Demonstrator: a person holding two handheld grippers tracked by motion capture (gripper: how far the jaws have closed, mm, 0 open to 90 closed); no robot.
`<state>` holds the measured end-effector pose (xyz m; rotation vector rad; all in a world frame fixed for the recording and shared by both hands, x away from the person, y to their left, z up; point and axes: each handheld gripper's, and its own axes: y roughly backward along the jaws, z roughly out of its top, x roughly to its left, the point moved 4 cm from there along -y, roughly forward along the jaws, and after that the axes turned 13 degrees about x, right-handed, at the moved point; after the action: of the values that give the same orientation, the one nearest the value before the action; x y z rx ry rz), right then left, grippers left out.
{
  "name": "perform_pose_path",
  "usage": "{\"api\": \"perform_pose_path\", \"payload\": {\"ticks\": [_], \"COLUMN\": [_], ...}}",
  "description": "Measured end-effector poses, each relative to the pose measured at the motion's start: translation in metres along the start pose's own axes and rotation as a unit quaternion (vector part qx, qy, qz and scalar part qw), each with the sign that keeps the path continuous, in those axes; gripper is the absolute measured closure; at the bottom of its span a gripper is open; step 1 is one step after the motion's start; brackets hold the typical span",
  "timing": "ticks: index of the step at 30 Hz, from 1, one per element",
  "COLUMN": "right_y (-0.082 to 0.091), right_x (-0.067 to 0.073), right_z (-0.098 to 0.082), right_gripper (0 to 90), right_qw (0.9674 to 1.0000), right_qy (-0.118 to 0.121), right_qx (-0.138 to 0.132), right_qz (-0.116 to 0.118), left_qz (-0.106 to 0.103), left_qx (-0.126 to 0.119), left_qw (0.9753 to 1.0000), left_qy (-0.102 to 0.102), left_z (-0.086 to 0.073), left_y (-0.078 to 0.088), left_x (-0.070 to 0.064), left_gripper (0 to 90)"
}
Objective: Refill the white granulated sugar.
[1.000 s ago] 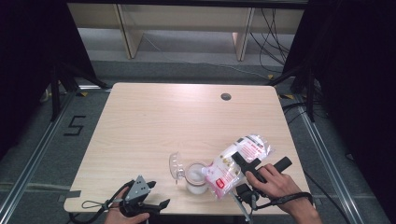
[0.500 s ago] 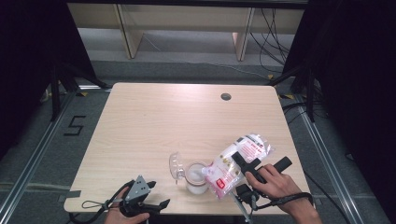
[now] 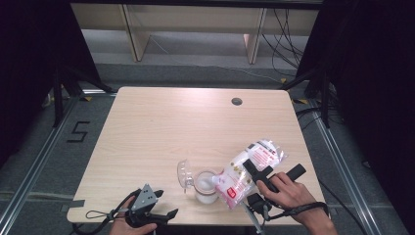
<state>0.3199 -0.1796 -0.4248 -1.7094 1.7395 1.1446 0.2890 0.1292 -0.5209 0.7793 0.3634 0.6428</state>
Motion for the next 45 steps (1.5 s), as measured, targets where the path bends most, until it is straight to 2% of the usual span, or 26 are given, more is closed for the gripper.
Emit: {"api": "perform_pose_path", "payload": {"ticks": [2,3,4,7,9,11,13,14,15,18,27,28,29,30,32,34,35,39,40,43,44,45], "right_y": [0.0003,0.0007,0.0004,0.0002,0.0004,0.0005,0.0005,0.0004,0.0003,0.0004,-0.0001,-0.0001,0.0007,0.0012,0.0016,0.001,0.0009,-0.0001,-0.0005,-0.0003,-0.0001,0.0003], "right_x": [0.0003,0.0015,0.0012,-0.0001,0.0007,0.0008,0.0008,0.0008,-0.0006,0.0004,-0.0014,-0.003,-0.0023,-0.0027,-0.0029,-0.0033,-0.0023,-0.0012,-0.0021,-0.0017,-0.0012,-0.0014], "right_z": [-0.0003,-0.0002,-0.0004,-0.0012,-0.0009,-0.0006,-0.0004,-0.0003,-0.0007,-0.0004,-0.0004,-0.0006,-0.0003,-0.0004,-0.0002,-0.0004,-0.0002,-0.0009,-0.0012,-0.0014,-0.0012,-0.0013], "right_gripper": [65.4,65.4,65.4,65.5,65.6,65.6,65.6,65.6,65.6,65.7,65.9,65.9,65.9,65.9,66.0,66.0,66.0,66.0,66.0,66.1,66.1,66.2], "right_qw": [1.0,0.9998,0.9999,1.0,0.9999,0.9999,0.9999,0.9999,1.0,1.0,1.0,1.0,0.9999,0.9999,0.9999,0.9999,1.0,0.9999,0.9999,1.0,1.0,0.9999], "right_qy": [-0.006,-0.018,-0.015,-0.004,-0.012,-0.013,-0.014,-0.01,0.003,-0.004,-0.002,0.005,-0.007,-0.006,-0.005,0.007,0.0,-0.002,0.006,0.006,0.002,0.0], "right_qx": [-0.001,0.002,0.002,0.001,0.004,0.004,0.003,0.004,0.004,0.004,0.007,0.005,0.007,0.007,0.007,0.005,0.007,0.008,0.005,0.004,0.007,0.01], "right_qz": [-0.001,0.0,-0.001,-0.003,0.0,-0.001,-0.002,-0.002,-0.003,-0.002,-0.004,-0.006,-0.007,-0.006,-0.006,-0.006,-0.004,-0.006,-0.007,-0.005,-0.005,-0.007], "left_qz": [0.0,0.001,-0.002,0.0,0.0,0.0,0.001,0.001,0.0,0.0,-0.001,0.001,-0.002,-0.003,0.0,0.0,0.0,-0.001,-0.002,0.0,-0.001,0.001], "left_qx": [-0.001,0.002,0.001,-0.001,0.004,-0.002,0.001,0.0,0.0,0.0,0.0,0.003,0.004,0.0,0.0,0.0,0.0,0.003,0.003,0.0,0.0,0.003], "left_qw": [1.0,1.0,0.9999,1.0,1.0,1.0,1.0,1.0,1.0,1.0,1.0,1.0,0.9999,0.9999,1.0,1.0,1.0,1.0,1.0,1.0,0.9999,0.9999], "left_qy": [0.002,-0.001,0.013,0.001,-0.001,0.002,0.0,-0.001,-0.001,0.0,0.001,-0.001,0.012,0.013,-0.001,0.0,-0.001,0.001,0.002,-0.001,0.013,0.01], "left_z": [0.0001,0.0,-0.0006,0.0001,-0.0001,0.0,0.0,0.0001,0.0,0.0001,0.0,0.0,-0.0007,-0.0005,0.0,0.0,0.0001,-0.0001,-0.0001,0.0001,-0.0005,-0.0005], "left_y": [0.0002,0.0004,-0.0002,0.0,0.0005,0.0,0.0004,0.0001,0.0001,0.0,-0.0001,0.0004,0.0002,-0.0003,0.0,0.0,0.0001,0.0002,0.0001,0.0001,-0.0004,0.0002], "left_x": [-0.0004,0.0003,-0.0012,-0.0003,0.0003,-0.0005,0.0,0.0002,0.0001,0.0,-0.0002,0.0004,-0.001,-0.0013,0.0001,0.0001,0.0003,-0.0002,-0.0004,0.0003,-0.0011,-0.0007], "left_gripper": [20.3,20.3,20.3,20.3,20.3,20.3,20.3,20.3,20.3,20.3,20.3,20.3,20.3,20.3,20.3,20.3,20.3,20.3,20.3,20.3,20.3,20.3]}}
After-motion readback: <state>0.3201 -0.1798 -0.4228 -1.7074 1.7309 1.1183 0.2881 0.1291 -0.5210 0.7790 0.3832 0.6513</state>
